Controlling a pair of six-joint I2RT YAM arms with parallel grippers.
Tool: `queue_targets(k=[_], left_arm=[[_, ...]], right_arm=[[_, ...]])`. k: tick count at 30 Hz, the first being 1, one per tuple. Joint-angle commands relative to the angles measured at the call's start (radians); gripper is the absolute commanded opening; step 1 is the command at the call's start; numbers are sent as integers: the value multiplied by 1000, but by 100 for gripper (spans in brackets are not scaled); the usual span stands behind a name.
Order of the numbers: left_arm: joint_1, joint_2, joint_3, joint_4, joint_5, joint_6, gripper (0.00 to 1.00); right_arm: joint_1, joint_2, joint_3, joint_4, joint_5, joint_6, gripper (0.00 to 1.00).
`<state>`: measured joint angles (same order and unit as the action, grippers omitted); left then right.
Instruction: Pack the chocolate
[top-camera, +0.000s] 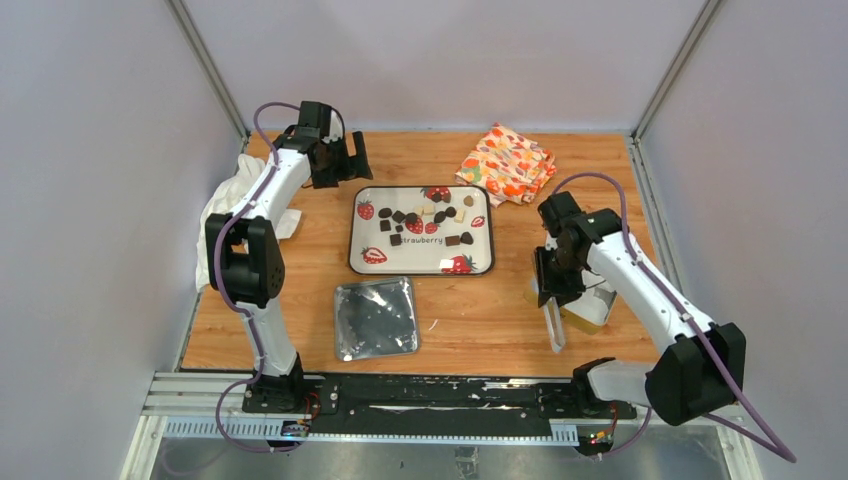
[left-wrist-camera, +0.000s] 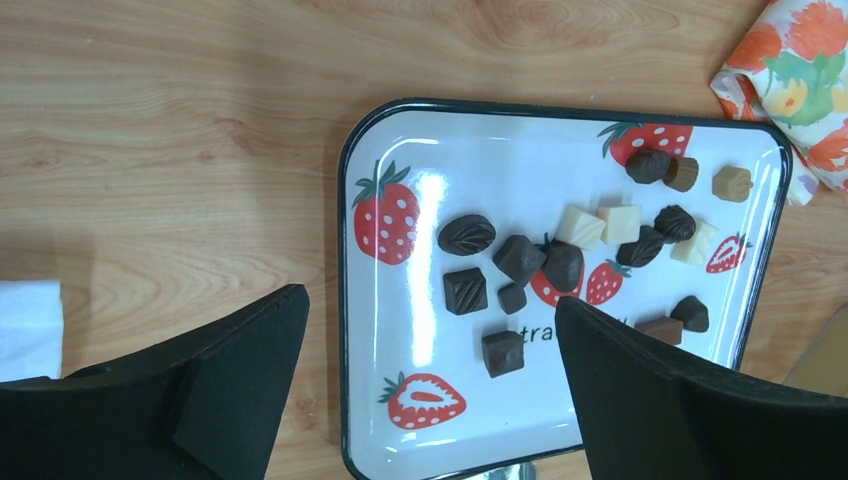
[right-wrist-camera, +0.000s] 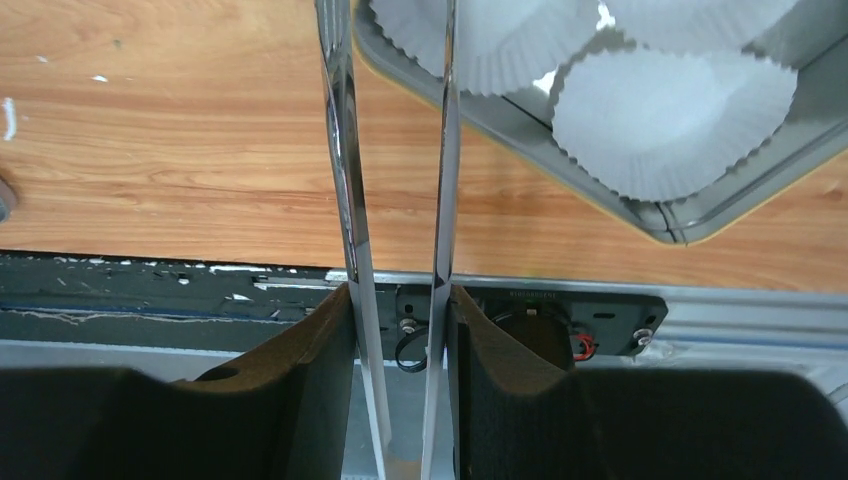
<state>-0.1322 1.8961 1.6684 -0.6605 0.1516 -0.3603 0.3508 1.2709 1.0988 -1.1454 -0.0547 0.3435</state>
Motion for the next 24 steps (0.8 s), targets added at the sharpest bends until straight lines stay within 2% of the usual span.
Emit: queue_targets(k=[1, 14, 17, 21, 24], left_arm=[[3, -33, -5, -4, 24, -11, 100], [-6, -70, -54, 1, 25, -7, 100], [-6, -73, -58, 0, 28, -7, 100], [-9, -72, -58, 1, 33, -6, 100], [-12, -71, -58, 0, 33, -5, 100]], right_arm=[[-19, -51, -79, -26, 34, 90, 0], [-23, -91, -207, -27, 53, 97, 1], [-23, -96, -205, -27, 54, 96, 8], [-22, -109, -206, -26, 54, 96, 24], [-22, -119, -205, -25, 54, 98, 31]])
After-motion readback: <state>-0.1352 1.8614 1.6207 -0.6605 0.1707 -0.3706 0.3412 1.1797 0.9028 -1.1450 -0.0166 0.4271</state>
